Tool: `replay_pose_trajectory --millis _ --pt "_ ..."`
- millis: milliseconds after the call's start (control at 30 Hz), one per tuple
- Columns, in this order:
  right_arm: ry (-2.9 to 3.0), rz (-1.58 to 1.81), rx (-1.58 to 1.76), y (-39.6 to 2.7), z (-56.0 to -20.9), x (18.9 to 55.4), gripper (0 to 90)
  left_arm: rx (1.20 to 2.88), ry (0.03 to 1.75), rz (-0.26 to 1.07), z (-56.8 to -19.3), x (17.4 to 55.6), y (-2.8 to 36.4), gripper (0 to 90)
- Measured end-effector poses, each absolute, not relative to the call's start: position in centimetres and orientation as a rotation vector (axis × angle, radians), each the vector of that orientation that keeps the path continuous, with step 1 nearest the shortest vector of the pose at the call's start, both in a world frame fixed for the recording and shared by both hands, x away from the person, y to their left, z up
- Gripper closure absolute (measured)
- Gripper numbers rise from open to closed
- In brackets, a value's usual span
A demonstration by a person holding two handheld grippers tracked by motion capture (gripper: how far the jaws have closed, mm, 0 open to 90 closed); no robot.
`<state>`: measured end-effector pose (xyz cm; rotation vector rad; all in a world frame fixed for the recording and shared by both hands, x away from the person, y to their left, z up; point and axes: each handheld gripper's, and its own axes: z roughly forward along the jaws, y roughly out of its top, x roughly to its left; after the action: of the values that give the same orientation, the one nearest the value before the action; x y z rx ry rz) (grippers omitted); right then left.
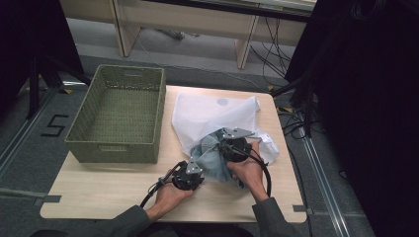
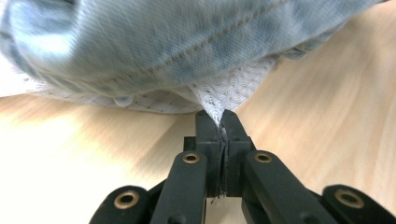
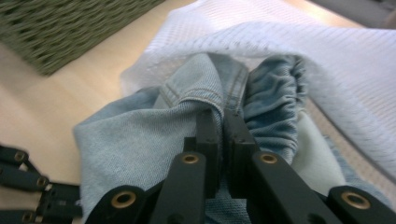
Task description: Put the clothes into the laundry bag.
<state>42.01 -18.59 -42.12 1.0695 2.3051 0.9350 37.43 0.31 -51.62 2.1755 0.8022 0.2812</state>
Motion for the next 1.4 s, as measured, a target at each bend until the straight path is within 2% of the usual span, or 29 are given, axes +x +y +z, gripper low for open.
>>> replay_pose_trajectory --millis 267,367,500,700,733,767,800,867,933,1000,1133,1400 --pt "2.35 0.898 1.038 -18.1 -42.4 41.5 87.0 2.224 0.737 0.302 -51.3 36.5 1.2 88.0" --pt "2.372 0.915 1.031 -17.8 -42.5 41.3 87.0 2.197 0.784 0.247 -51.3 36.2 2.3 88.1" --pt "2.393 0.907 0.974 -16.9 -42.1 40.6 86.9 2.229 0.763 0.247 -50.7 35.5 3.7 88.0" --pt "2.417 0.901 0.955 -15.9 -42.2 40.2 86.8 2.187 0.815 0.222 -50.7 35.8 5.0 86.9" --pt "2.409 0.908 0.948 -15.8 -42.4 40.2 86.8 2.182 0.814 0.21 -50.8 35.9 4.9 85.4" --pt "2.406 0.906 0.95 -15.7 -42.4 40.2 86.8 2.191 0.814 0.194 -50.8 35.9 4.8 79.6" --pt "2.423 0.896 0.951 -15.7 -42.4 40.1 86.7 2.182 0.827 0.197 -50.8 36.0 4.6 69.0" --pt "2.426 0.897 0.957 -15.7 -42.4 40.1 86.7 2.164 0.872 0.191 -50.9 36.2 4.5 56.5" --pt "2.426 0.898 0.951 -15.7 -42.5 40.2 86.7 2.152 0.888 0.179 -51.1 36.5 4.3 52.5" --pt "2.417 0.907 0.951 -15.7 -42.6 40.2 86.7 2.146 0.881 0.169 -51.3 36.8 3.9 55.4" --pt "2.435 0.89 0.95 -15.5 -42.6 40.1 86.7 2.169 0.849 0.178 -51.4 36.8 3.3 84.7" --pt "2.387 0.668 0.913 -15.4 -44.2 41.5 86.7 2.236 0.774 0.199 -51.1 35.9 3.8 87.6"
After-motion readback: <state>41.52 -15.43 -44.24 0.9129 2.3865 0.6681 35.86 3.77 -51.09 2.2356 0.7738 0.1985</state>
